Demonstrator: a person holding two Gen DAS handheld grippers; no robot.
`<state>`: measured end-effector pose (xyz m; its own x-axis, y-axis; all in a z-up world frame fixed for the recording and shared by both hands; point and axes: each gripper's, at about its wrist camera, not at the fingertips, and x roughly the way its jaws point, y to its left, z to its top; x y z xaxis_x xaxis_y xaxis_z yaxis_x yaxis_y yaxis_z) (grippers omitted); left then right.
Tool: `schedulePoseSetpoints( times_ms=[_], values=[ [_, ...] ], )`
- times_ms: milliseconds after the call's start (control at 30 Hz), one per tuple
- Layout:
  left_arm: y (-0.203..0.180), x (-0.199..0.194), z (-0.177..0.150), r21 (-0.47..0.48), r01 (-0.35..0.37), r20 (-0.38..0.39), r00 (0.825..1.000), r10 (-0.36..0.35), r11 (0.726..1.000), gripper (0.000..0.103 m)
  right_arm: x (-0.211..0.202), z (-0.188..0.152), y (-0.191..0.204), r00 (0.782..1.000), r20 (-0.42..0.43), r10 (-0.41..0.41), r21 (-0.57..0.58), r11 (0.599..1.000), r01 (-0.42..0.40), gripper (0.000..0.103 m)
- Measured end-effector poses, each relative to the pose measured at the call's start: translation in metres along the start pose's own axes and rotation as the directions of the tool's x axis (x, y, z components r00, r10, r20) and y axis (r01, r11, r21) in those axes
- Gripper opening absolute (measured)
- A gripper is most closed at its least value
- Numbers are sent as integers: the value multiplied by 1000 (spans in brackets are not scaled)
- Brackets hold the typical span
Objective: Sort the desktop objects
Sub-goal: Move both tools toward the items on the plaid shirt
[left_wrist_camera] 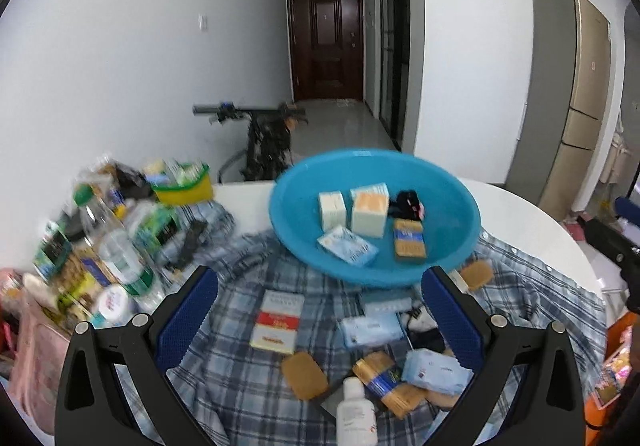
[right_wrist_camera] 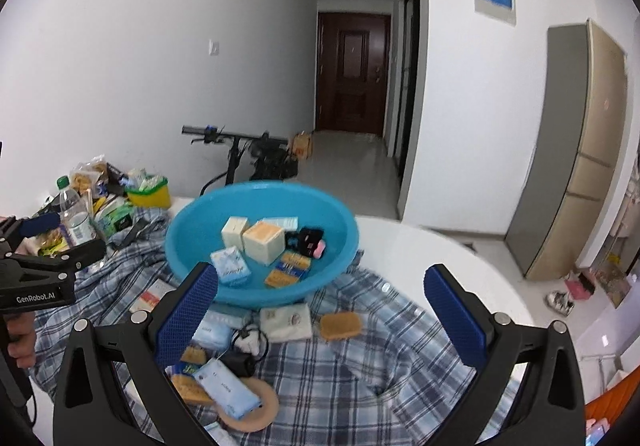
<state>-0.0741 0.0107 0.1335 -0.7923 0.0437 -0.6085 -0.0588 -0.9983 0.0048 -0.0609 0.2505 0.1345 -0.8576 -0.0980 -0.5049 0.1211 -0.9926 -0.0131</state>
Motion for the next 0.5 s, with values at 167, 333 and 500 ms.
schedulePoseSetpoints(
  times_ms=[167,333,500],
  values=[
    [8,16,-15,-35,-3,-38,999,1,999,103,20,-15,1,997,-65,29,10,1000,-28,103],
    [5,28,-36,-4,6,-90,996,-6,1000,103,34,-37,4,991,-129,45,6,999,-45,103],
    [2,42,-64,8,23,-163,986,-21,1000,103,40,-63,7,980,-187,61,6,998,-61,103]
  ],
)
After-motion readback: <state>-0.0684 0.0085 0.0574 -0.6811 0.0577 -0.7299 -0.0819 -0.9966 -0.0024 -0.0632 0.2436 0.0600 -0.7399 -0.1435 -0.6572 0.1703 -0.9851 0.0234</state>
